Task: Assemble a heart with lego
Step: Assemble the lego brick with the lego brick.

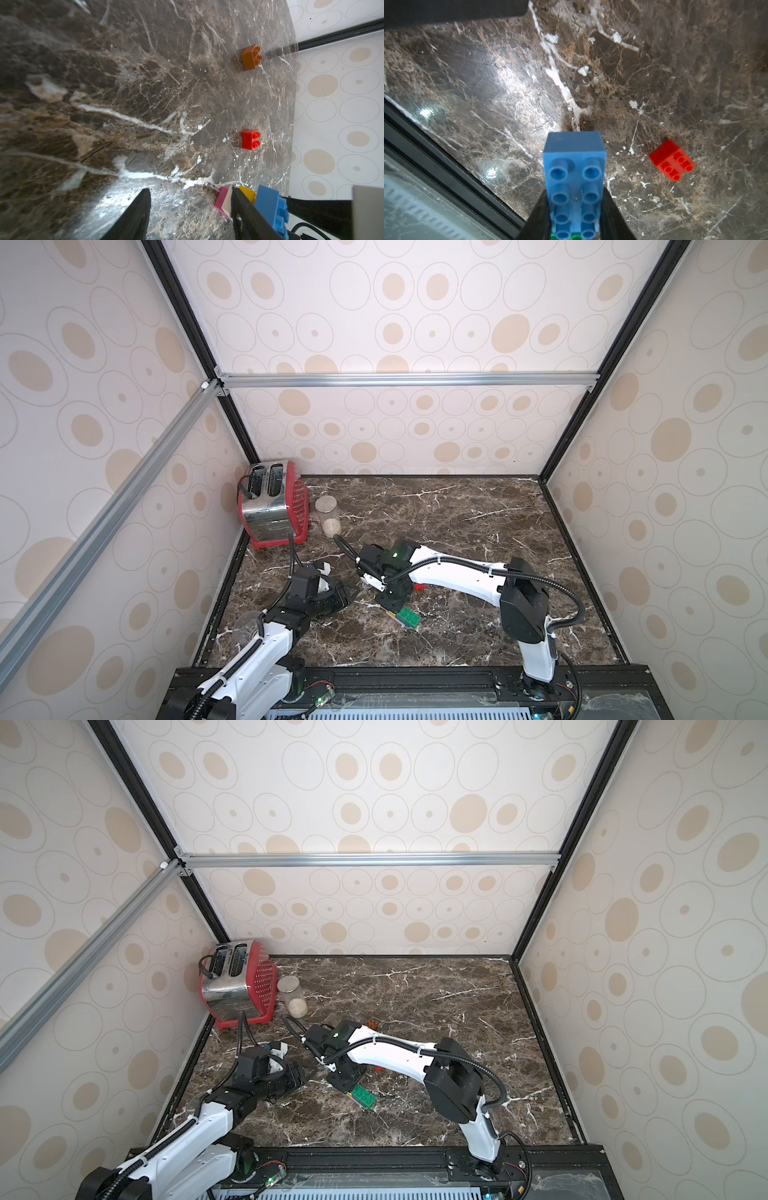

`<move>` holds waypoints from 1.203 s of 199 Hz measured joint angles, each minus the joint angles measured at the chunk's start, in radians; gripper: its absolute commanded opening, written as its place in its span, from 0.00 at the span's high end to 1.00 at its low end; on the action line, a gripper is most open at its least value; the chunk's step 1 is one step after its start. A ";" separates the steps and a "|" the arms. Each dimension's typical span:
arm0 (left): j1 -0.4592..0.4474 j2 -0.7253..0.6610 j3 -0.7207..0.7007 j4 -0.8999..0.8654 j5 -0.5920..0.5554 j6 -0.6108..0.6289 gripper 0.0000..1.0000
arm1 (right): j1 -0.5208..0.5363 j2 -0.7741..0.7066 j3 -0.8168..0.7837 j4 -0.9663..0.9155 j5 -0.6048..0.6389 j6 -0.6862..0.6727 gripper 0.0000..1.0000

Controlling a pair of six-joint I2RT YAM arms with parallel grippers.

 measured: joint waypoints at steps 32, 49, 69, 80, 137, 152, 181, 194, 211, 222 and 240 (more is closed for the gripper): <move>0.000 0.000 -0.001 0.000 0.002 0.000 0.38 | 0.009 -0.004 0.000 0.000 0.015 0.021 0.76; 0.000 0.000 -0.003 0.001 0.002 0.000 0.38 | 0.016 -0.004 0.000 -0.002 0.024 0.038 0.76; 0.000 0.000 -0.005 0.001 0.003 0.000 0.38 | 0.021 -0.004 0.000 -0.002 0.034 0.058 0.76; 0.000 0.000 -0.006 0.001 0.003 0.000 0.38 | 0.022 -0.004 0.000 -0.001 0.040 0.068 0.76; 0.000 0.000 -0.010 0.008 0.008 0.000 0.38 | 0.025 -0.008 -0.020 0.016 0.042 0.104 0.77; 0.000 0.000 -0.011 0.009 0.009 0.000 0.38 | 0.025 -0.010 -0.025 0.019 0.042 0.108 0.77; 0.000 0.000 -0.011 0.010 0.009 0.000 0.38 | 0.028 -0.011 -0.026 0.022 0.042 0.116 0.78; 0.000 0.000 -0.011 0.012 0.010 0.000 0.38 | 0.029 -0.013 -0.031 0.027 0.042 0.120 0.78; 0.000 0.000 -0.011 0.014 0.010 0.000 0.38 | 0.031 -0.014 -0.033 0.030 0.042 0.126 0.78; 0.000 -0.001 -0.011 0.015 0.010 0.000 0.38 | 0.031 -0.014 -0.033 0.031 0.043 0.129 0.78; 0.000 -0.001 -0.011 0.015 0.009 0.000 0.38 | 0.036 -0.014 -0.033 0.030 0.050 0.130 0.78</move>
